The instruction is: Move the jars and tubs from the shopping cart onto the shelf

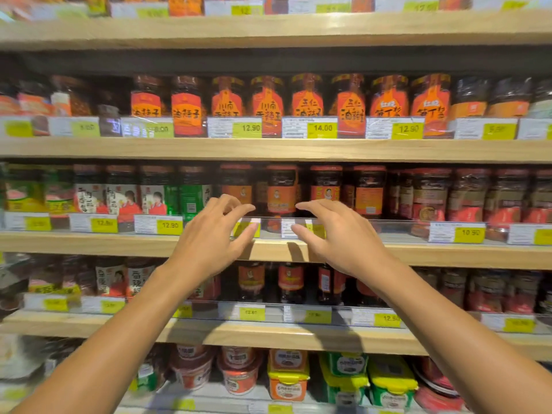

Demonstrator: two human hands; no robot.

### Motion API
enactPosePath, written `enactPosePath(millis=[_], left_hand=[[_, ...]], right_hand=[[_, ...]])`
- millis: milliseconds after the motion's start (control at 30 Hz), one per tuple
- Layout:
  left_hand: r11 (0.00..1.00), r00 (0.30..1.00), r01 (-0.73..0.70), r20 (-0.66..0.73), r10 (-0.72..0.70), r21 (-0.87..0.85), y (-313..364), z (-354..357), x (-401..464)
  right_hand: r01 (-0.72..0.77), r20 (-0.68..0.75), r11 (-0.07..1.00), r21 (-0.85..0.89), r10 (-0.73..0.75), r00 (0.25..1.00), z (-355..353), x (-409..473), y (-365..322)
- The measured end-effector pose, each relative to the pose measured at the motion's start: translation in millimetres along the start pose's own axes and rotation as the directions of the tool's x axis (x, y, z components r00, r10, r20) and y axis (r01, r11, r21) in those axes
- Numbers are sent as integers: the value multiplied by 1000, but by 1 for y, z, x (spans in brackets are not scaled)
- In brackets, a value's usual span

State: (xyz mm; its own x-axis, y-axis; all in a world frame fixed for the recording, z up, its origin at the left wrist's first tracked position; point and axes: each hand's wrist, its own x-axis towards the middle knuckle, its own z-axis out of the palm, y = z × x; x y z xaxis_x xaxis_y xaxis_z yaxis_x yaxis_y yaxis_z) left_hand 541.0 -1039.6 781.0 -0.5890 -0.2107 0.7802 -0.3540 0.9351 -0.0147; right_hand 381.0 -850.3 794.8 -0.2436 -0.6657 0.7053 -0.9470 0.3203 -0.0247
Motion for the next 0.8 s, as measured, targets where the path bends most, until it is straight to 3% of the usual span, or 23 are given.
enactPosePath(millis=[167,400,800], left_hand=[[992,978,120,167,-126,44,-17,-11,-2],[992,930,67,352,-101,107,-22,-12,12],[991,907,37,411,-87,128,-26,-5,33]], right_hand=[[-73,143,997,24,69,987,10,25,-25],[-113,305,989,-94,137,942,17,43,-38],[-47,242,981,-190,93,966,31,47,-32]])
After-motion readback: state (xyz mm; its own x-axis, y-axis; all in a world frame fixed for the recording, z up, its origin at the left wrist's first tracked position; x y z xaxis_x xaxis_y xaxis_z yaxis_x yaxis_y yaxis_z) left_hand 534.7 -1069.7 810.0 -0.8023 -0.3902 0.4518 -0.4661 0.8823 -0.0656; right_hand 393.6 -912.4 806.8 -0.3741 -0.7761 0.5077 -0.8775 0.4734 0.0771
